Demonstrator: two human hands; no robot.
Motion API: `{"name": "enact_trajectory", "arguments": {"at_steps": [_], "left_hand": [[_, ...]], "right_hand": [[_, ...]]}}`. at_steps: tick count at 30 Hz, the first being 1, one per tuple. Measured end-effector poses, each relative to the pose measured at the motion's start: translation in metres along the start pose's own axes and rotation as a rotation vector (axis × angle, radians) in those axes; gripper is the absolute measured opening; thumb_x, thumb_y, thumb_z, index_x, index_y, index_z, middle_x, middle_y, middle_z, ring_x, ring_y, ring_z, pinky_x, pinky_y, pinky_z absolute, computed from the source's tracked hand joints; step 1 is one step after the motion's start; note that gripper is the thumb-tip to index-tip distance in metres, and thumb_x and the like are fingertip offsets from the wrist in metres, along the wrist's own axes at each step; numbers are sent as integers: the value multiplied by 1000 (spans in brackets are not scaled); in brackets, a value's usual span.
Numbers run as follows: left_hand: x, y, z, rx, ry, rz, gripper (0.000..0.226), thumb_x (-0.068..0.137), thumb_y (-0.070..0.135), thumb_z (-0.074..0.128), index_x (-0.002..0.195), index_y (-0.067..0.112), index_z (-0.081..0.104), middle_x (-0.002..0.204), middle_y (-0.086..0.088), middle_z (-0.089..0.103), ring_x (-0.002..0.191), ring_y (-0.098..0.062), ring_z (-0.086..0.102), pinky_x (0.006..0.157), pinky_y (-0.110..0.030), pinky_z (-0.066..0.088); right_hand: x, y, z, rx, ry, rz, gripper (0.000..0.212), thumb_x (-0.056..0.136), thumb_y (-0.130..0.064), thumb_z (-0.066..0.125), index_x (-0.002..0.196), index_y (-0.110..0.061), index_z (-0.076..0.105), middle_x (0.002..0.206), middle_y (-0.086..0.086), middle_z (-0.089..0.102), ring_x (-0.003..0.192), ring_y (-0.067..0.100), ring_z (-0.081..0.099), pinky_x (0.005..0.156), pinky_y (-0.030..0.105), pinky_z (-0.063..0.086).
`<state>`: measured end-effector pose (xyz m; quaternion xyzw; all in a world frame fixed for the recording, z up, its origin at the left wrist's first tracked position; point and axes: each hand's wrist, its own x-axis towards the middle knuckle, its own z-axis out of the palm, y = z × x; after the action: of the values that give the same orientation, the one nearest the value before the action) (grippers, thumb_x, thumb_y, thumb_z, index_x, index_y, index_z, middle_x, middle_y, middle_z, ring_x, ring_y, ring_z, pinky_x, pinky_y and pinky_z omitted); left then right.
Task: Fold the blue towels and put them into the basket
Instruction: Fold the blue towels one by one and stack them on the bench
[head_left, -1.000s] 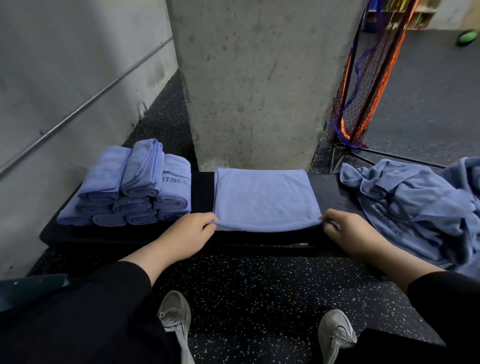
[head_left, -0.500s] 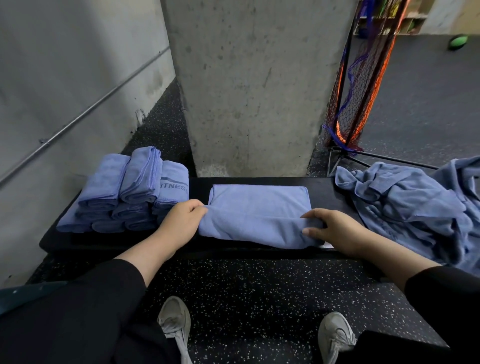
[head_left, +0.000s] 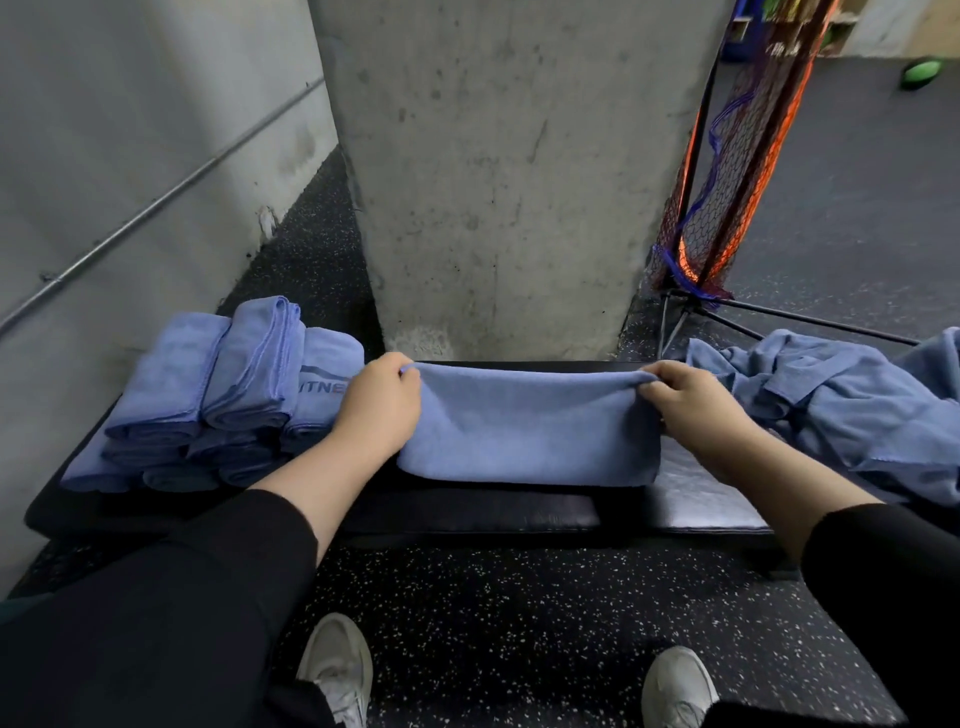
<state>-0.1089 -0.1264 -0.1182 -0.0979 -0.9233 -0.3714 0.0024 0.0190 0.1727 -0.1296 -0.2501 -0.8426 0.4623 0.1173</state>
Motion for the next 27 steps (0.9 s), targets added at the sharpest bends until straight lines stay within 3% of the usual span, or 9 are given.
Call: {"name": "enact_trajectory", "arguments": {"at_steps": [2, 7, 9, 12, 16, 19, 22, 24, 27], "left_hand": [[11, 5, 12, 64, -17, 21, 23, 103, 18, 41, 106, 11, 62, 103, -11, 65, 98, -34, 58, 80, -40, 47], [43, 7, 28, 322, -38, 59, 17, 99, 11, 39, 107, 13, 54, 103, -11, 60, 87, -32, 52, 69, -35, 35], [51, 7, 33, 489, -77, 109, 26, 92, 2, 43, 114, 12, 52, 115, -13, 53, 97, -36, 53, 71, -38, 36], [53, 2, 51, 594, -77, 336, 55, 81, -5, 57, 132, 16, 52, 136, -9, 45, 120, -35, 48, 92, -43, 39], [35, -3, 79, 477, -267, 521, 43, 103, 21, 47, 147, 20, 48, 156, -4, 39, 142, -26, 37, 112, -41, 28], [27, -12, 96, 606, -419, 523, 48, 108, 39, 31, 155, 27, 32, 167, 2, 17, 153, -17, 14, 122, -42, 12], [36, -14, 99, 594, -368, 475, 49, 109, 37, 30, 157, 26, 26, 166, 3, 21, 153, -16, 17, 121, -42, 14], [43, -15, 98, 597, -319, 458, 47, 108, 32, 35, 154, 22, 32, 156, 1, 36, 144, -20, 33, 114, -40, 24], [52, -14, 95, 574, -274, 424, 31, 107, 27, 42, 134, 18, 53, 130, -2, 50, 119, -25, 48, 99, -41, 35]], "right_hand": [[13, -3, 10, -19, 34, 4, 15, 94, -15, 57, 90, -21, 70, 73, -3, 66, 68, 15, 54, 64, 29, 43], [48, -5, 25, -177, 73, -32, 15, 95, -15, 59, 104, -12, 70, 89, 5, 70, 76, 18, 57, 60, 26, 42], [61, 2, 29, -249, 60, 3, 23, 95, -20, 62, 115, -12, 67, 100, 6, 70, 91, 24, 62, 72, 30, 47], [66, 16, 36, -545, 97, 13, 45, 93, -35, 64, 133, -15, 57, 125, 13, 62, 118, 36, 55, 95, 44, 47], [48, 13, 58, -685, 213, -301, 29, 91, -27, 63, 118, -15, 67, 119, 11, 63, 108, 39, 58, 88, 48, 45], [34, 12, 84, -654, 30, -435, 34, 92, -27, 56, 120, -10, 67, 127, 11, 64, 113, 36, 61, 94, 48, 49], [29, 21, 98, -750, -211, -327, 50, 103, -35, 46, 147, -12, 44, 160, 7, 34, 148, 26, 31, 119, 48, 27], [29, 25, 96, -774, -246, -286, 58, 105, -43, 38, 156, -18, 28, 167, -1, 15, 154, 18, 11, 123, 45, 10], [26, 28, 95, -785, -219, -303, 60, 105, -48, 33, 158, -22, 22, 168, -3, 9, 155, 14, 5, 124, 41, 3]]}}
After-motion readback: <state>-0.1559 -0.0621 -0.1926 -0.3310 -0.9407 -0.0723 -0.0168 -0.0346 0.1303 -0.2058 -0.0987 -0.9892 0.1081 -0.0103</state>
